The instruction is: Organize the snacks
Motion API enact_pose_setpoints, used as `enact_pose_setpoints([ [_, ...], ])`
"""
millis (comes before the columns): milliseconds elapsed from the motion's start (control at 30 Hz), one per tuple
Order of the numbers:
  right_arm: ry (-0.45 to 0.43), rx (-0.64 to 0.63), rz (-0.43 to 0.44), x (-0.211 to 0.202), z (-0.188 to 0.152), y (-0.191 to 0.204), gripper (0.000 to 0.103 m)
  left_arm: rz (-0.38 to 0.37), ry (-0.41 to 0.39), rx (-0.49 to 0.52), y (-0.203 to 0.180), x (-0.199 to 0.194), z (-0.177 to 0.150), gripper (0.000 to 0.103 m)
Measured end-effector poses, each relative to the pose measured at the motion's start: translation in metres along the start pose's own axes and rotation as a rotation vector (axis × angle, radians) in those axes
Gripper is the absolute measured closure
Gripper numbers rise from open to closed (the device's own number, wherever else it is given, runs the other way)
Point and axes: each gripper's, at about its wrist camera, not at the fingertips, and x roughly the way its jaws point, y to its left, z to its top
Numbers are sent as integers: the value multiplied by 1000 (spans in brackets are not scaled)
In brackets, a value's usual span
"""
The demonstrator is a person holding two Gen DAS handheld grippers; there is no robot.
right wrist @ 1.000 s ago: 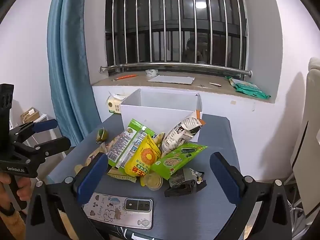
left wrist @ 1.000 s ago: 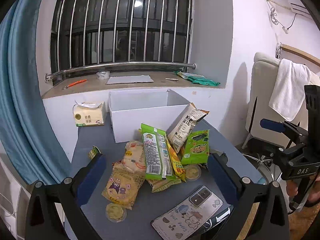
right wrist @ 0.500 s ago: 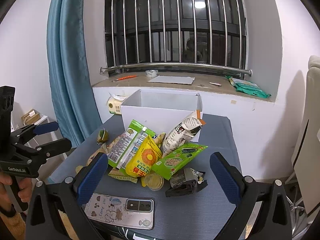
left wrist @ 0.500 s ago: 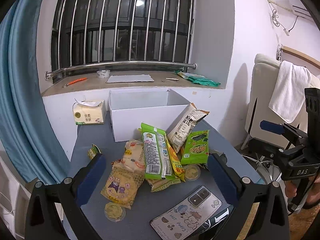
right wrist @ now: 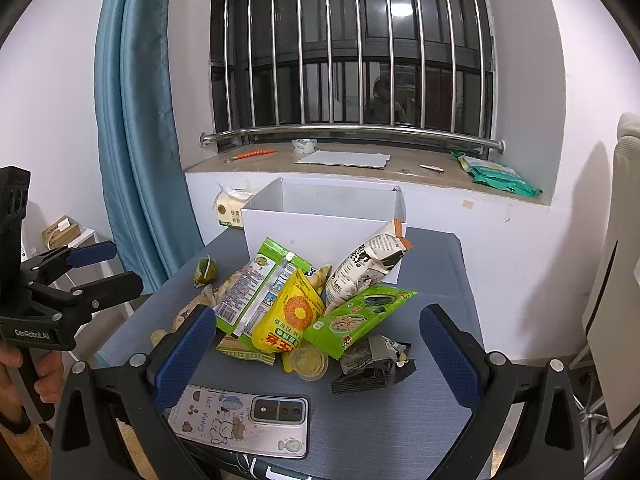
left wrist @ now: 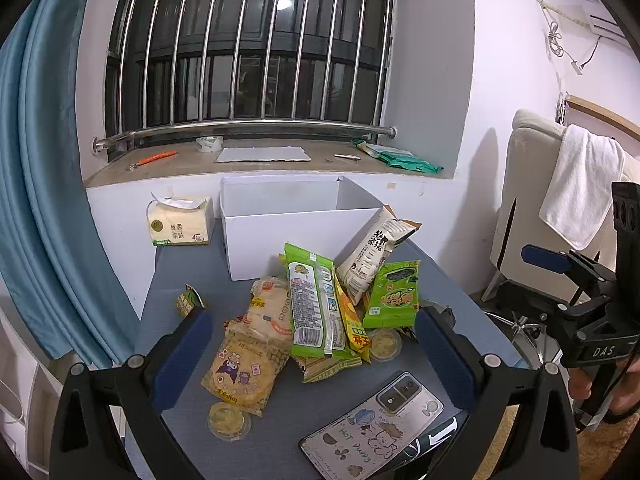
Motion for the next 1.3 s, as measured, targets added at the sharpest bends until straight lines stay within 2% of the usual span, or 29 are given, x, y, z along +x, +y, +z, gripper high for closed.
enact_pose_setpoints([
  [967, 6, 0, 8, 3, -3, 2, 0, 18, -3, -2, 0, 2, 2, 0],
  [1300, 10, 36, 35, 9, -4, -3, 0, -11, -56, -41, 9, 0, -2, 0],
])
